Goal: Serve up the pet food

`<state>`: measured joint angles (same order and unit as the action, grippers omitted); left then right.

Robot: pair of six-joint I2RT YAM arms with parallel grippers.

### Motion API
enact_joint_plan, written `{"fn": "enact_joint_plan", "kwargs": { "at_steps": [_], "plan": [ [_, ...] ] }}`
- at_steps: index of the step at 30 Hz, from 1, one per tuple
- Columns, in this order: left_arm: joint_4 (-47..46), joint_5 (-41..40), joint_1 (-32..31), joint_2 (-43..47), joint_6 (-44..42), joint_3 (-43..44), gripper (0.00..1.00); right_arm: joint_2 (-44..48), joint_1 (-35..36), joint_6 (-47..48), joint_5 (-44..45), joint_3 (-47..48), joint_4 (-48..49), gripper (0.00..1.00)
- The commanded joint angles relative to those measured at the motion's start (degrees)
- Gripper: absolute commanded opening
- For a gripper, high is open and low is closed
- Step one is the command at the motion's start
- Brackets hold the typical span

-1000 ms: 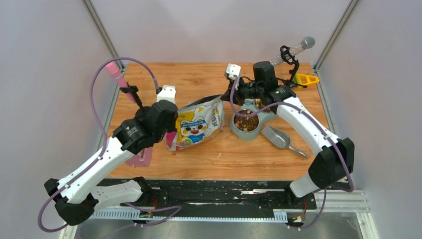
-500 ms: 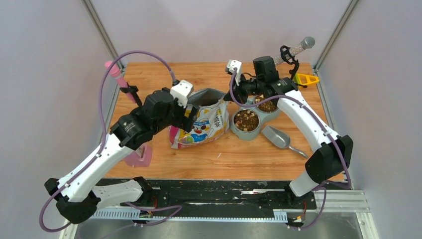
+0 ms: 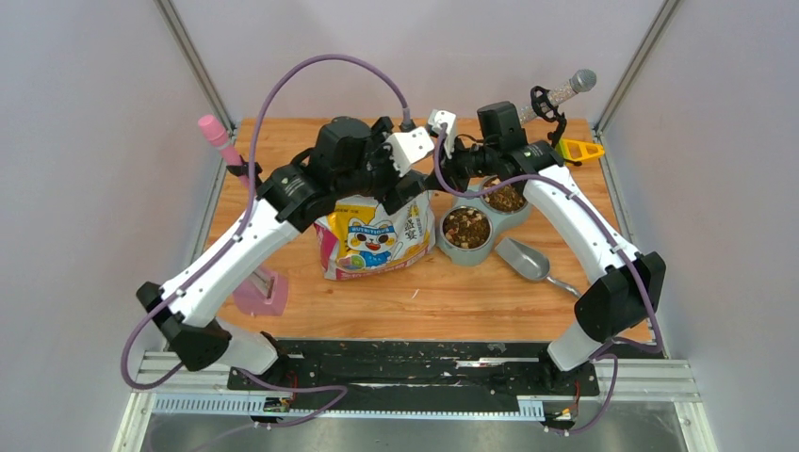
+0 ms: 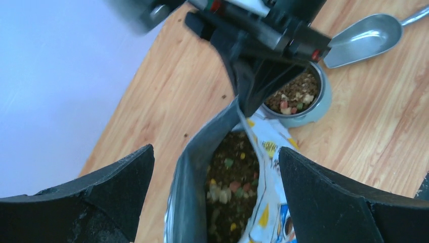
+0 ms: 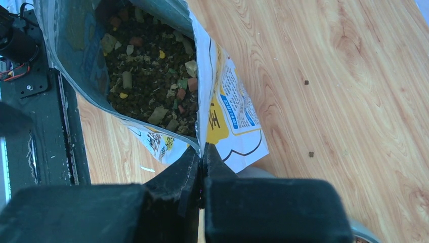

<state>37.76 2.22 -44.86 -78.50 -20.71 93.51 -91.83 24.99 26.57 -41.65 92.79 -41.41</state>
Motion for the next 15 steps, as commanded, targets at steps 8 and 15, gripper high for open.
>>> {"fn": "enact_joint_plan", "kwargs": {
  "at_steps": [8,15],
  "plan": [
    [4.9,21.0,5.4,-11.8,-6.2,9.3,1.0,1.1,-0.3,-4.0,-4.7,6.6,8.9,0.0],
    [11.1,19.3,7.4,-14.7,-11.7,8.3,1.0,3.0,-0.6,-3.7,-4.9,4.3,10.5,0.0]
  ]
}}
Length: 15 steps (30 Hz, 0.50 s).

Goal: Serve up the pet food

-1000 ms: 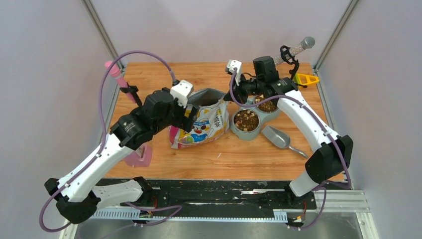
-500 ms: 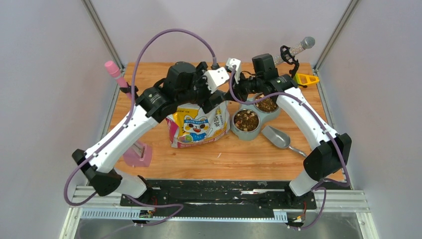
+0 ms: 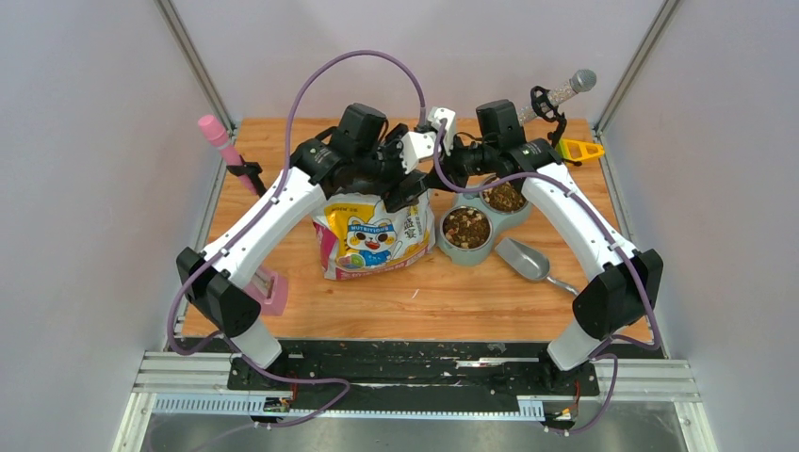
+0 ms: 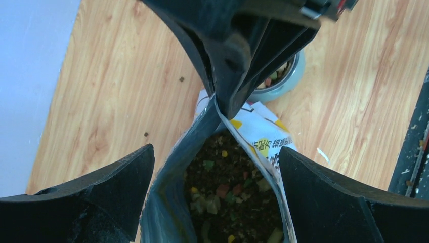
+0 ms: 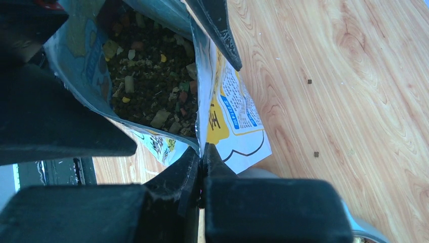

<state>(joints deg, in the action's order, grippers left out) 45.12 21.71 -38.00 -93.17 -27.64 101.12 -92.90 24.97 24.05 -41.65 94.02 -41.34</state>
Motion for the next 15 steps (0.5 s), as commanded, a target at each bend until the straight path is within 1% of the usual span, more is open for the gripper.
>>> {"fn": "enact_joint_plan", "kwargs": {
  "at_steps": [1,3,4,5,6,7,8,9,10,13,15],
  "plan": [
    [3.1,-2.3,0.9,0.1,-6.0,-0.8,1.0,4.6,-0.5,-0.8,-5.1,2.5,10.4,0.0],
    [2.9,-4.4,1.4,0.5,-7.8,-1.8,0.97,5.4,-0.6,-0.6,-4.6,2.0,10.5,0.0],
    [3.9,-4.5,1.5,0.7,-8.4,-1.7,0.92,5.7,-0.6,-0.8,-3.8,1.9,10.5,0.0],
    [4.6,-4.4,1.8,1.0,-10.1,-1.2,0.88,6.0,-0.7,-0.9,-3.0,1.7,10.4,0.0],
    [6.4,-4.3,1.8,1.1,-10.8,-1.0,0.79,6.2,-0.8,-0.9,-2.5,1.5,10.5,0.0],
    [7.2,-4.2,1.9,1.7,-12.3,-0.8,0.73,6.5,-0.9,-1.0,-1.6,1.4,10.5,0.0],
    [8.8,-4.1,1.9,2.0,-13.2,-0.8,0.63,6.7,-1.1,-1.1,-1.3,1.3,10.4,0.0],
    [9.6,-4.1,1.9,2.6,-14.9,-1.0,0.58,6.9,-1.4,-1.2,-1.2,1.1,10.5,0.0],
    [10.6,-4.4,1.9,2.9,-15.7,-1.2,0.49,7.2,-1.6,-1.2,-1.3,1.0,10.5,0.0],
    [10.4,-8.5,1.9,4.8,-17.8,-3.6,0.34,8.2,-2.3,0.0,-2.6,0.2,10.4,0.0],
    [9.1,-12.2,2.0,5.8,-18.4,-5.2,0.29,9.3,-2.5,1.2,-3.2,-0.6,10.3,0.0]
  ]
}}
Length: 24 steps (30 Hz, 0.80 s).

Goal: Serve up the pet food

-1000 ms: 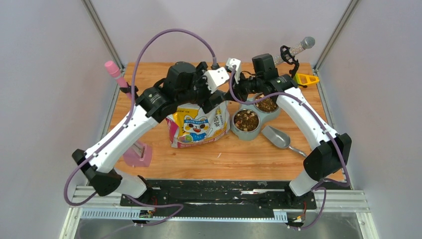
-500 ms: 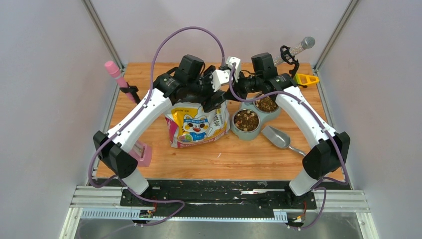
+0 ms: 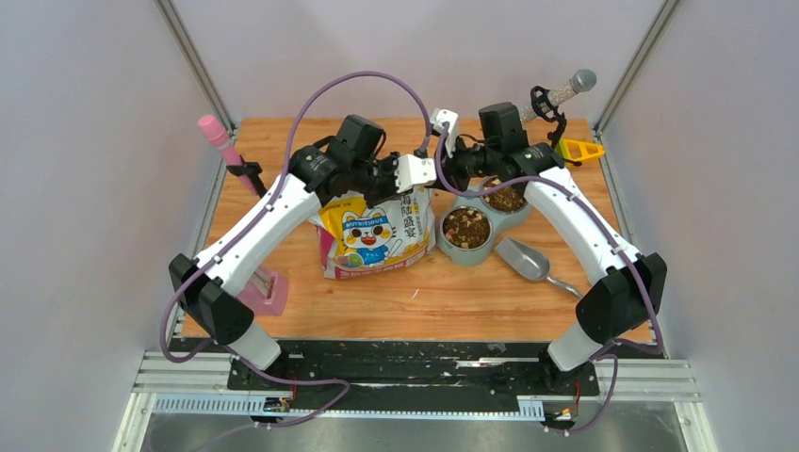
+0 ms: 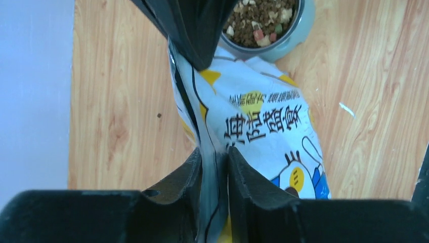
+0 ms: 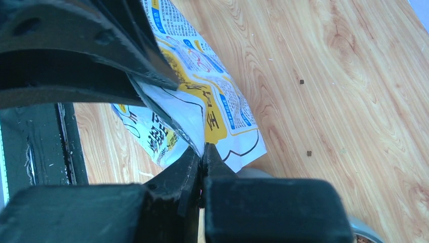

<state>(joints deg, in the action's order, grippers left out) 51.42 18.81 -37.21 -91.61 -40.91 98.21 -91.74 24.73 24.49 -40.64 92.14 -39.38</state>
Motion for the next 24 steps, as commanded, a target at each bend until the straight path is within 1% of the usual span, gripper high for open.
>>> {"fn": "enact_joint_plan", "kwargs": {
  "at_steps": [1,3,5,7,9,11,12,13,14,16,18,20,22,24],
  "plan": [
    [1.8,-10.6,1.3,4.6,-5.5,-2.8,0.28,8.5,-2.4,1.3,-4.7,0.9,8.3,0.0],
    [0.0,-14.2,1.6,5.6,-5.7,-4.5,0.25,9.5,-3.0,2.9,-6.8,0.0,7.8,0.0],
    [-1.6,-16.9,2.2,6.4,-5.8,-6.0,0.27,10.4,-3.3,5.1,-8.9,-1.2,7.3,0.0],
    [-3.1,-18.0,2.9,6.9,-5.6,-7.1,0.28,11.0,-3.4,8.2,-10.6,-2.3,6.3,0.0],
    [-4.0,-18.2,3.8,6.8,-4.6,-6.7,0.25,11.3,-3.4,11.0,-11.4,-3.1,5.1,0.0],
    [-4.0,-18.2,4.1,6.5,-3.8,-5.8,0.19,11.3,-3.5,12.0,-10.8,-3.4,4.7,0.0],
    [-4.4,-18.4,4.2,6.5,-3.5,-5.5,0.13,11.2,-3.6,13.0,-10.7,-3.4,4.2,0.0],
    [-4.6,-18.6,4.3,6.5,-2.8,-5.1,0.09,11.1,-3.6,13.6,-10.4,-3.6,3.9,0.0],
    [-4.8,-18.6,4.3,6.6,-2.5,-4.9,0.01,11.0,-3.7,14.3,-9.9,-3.7,3.6,0.0],
    [-4.4,-18.6,4.3,7.0,-2.0,-4.2,0.0,10.9,-4.0,16.3,-8.8,-4.4,3.2,0.0],
    [-3.6,-17.7,4.3,7.8,-1.3,-3.3,0.0,10.7,-4.1,17.0,-6.6,-4.8,3.1,0.0],
    [-2.8,-15.3,4.3,8.7,3.1,-1.5,0.0,10.6,-4.1,19.6,-6.8,-5.5,2.7,0.01],
    [-1.8,-12.4,4.3,9.3,7.1,1.0,0.0,11.1,-4.0,24.2,-10.6,-7.0,2.2,0.06],
    [1.8,-7.2,4.2,8.9,7.4,4.0,0.0,11.3,-3.7,27.2,-15.5,-8.0,2.4,0.09]
  ]
}}
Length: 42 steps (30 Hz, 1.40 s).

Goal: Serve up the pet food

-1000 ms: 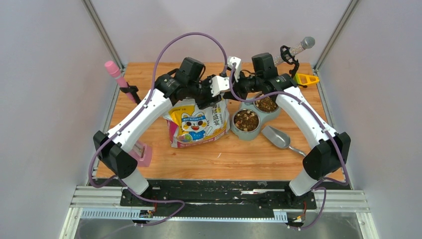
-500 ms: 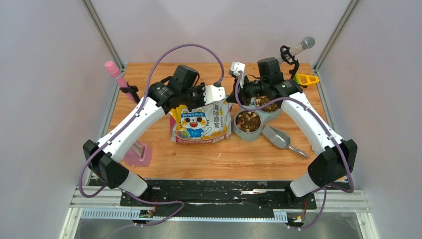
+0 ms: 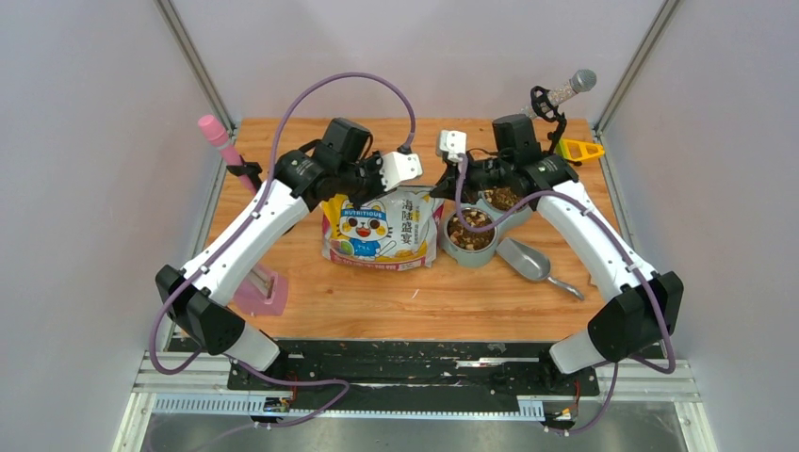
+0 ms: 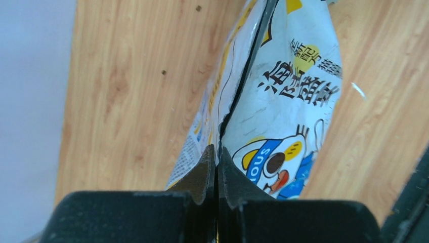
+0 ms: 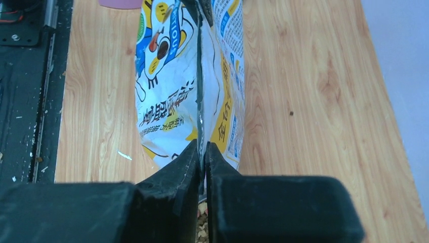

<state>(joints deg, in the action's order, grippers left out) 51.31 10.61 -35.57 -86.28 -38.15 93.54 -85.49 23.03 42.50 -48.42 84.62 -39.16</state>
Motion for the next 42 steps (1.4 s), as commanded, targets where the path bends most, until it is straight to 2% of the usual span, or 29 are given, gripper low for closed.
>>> {"fn": "enact_joint_plan", "kwargs": {
  "at_steps": [1,3,5,11,17,19,21,22,28,29,31,32,35,42],
  "plan": [
    [3.1,4.5,2.4,3.4,4.4,9.9,0.0,4.7,-1.5,9.6,-9.0,-0.1,2.2,0.11],
    [5.3,7.1,1.3,3.6,3.2,10.2,0.0,3.8,-0.3,9.9,-9.9,0.8,2.3,0.16],
    [5.8,7.7,-0.2,4.2,1.9,9.1,0.0,2.9,0.6,10.9,-10.6,1.2,2.4,0.18],
    [7.7,5.6,-3.0,2.4,2.4,11.1,0.0,0.2,2.2,12.5,-8.7,2.8,2.4,0.34],
    [8.3,4.9,-3.0,1.3,3.6,12.6,0.0,-0.3,5.2,15.1,-6.8,2.2,2.4,0.39],
    [8.3,5.0,-3.0,1.4,3.7,12.6,0.0,-0.4,5.5,15.2,-6.8,2.4,2.8,0.32],
    [8.3,4.8,-3.0,1.4,3.9,12.6,0.0,-0.6,5.5,13.5,-6.9,2.8,3.9,0.05],
    [8.3,4.7,-3.0,1.4,3.9,12.5,0.0,-0.8,5.5,12.3,-6.8,3.1,4.4,0.0],
    [7.9,4.6,-3.1,1.4,4.4,12.1,0.0,0.3,6.0,10.1,-4.3,1.4,8.4,0.0],
    [7.9,4.7,-3.0,1.3,4.7,12.2,0.0,0.5,6.3,10.7,-4.0,0.9,8.7,0.06],
    [7.8,4.9,-3.0,1.1,4.9,12.3,0.0,0.9,7.1,12.1,-3.5,-0.7,9.8,0.34],
    [7.9,5.1,-3.1,1.1,5.0,12.4,0.0,1.2,7.7,13.0,-3.5,-1.6,10.4,0.39],
    [8.0,6.0,-3.0,1.1,4.8,12.4,0.0,1.2,9.1,14.7,-2.5,-3.0,12.2,0.43],
    [7.8,7.0,-3.0,1.4,5.1,12.3,0.0,-0.7,10.4,16.0,-1.4,-2.8,14.7,0.41]
  ]
}}
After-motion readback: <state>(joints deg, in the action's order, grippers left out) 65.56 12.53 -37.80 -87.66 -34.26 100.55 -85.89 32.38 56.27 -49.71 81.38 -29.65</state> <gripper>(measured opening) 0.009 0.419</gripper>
